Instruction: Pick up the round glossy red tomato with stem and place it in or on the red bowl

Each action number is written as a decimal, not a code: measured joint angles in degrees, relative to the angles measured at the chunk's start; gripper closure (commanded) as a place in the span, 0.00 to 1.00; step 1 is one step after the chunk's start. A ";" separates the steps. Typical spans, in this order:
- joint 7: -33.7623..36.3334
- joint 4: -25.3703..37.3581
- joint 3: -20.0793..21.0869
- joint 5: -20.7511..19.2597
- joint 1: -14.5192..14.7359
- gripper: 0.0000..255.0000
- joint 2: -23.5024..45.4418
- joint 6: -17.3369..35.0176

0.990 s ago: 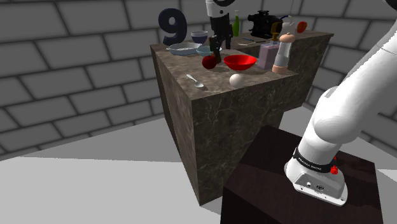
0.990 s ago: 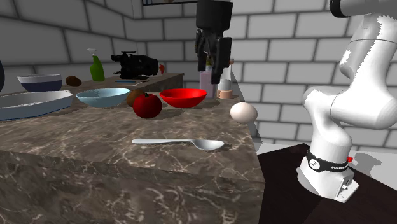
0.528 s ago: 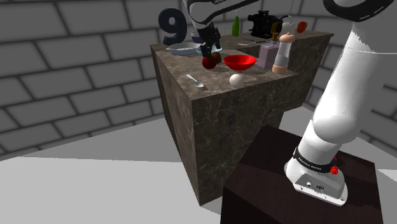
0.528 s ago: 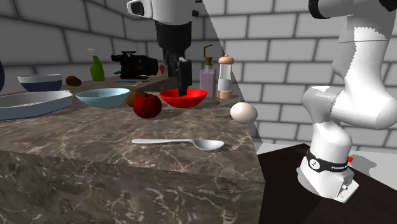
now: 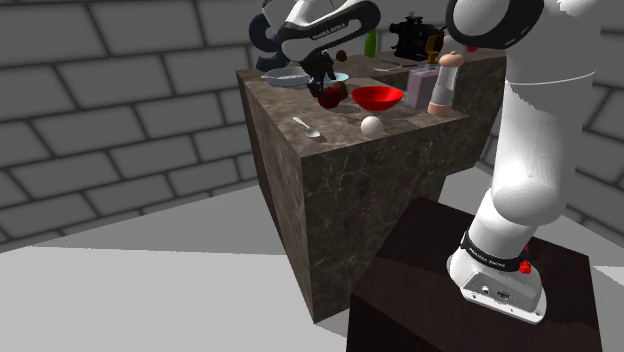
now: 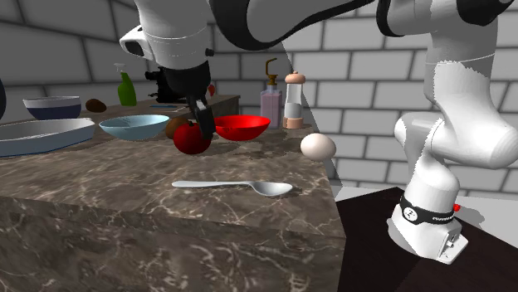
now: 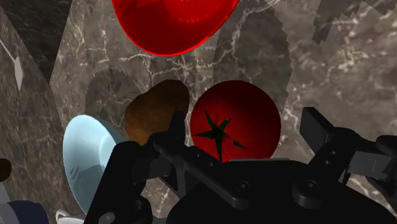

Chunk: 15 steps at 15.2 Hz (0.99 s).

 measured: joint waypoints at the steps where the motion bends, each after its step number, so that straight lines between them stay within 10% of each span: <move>1: 0.03 -0.78 -0.16 -0.16 -0.27 0.00 -0.07 0.80; 11: 0.49 -3.75 -0.70 -0.55 -1.18 0.00 -0.21 3.92; 12: 0.49 -3.75 -0.70 -0.55 -1.18 1.00 -0.21 3.92; 15: 0.48 -3.74 -0.69 -0.55 -1.17 1.00 -0.27 3.89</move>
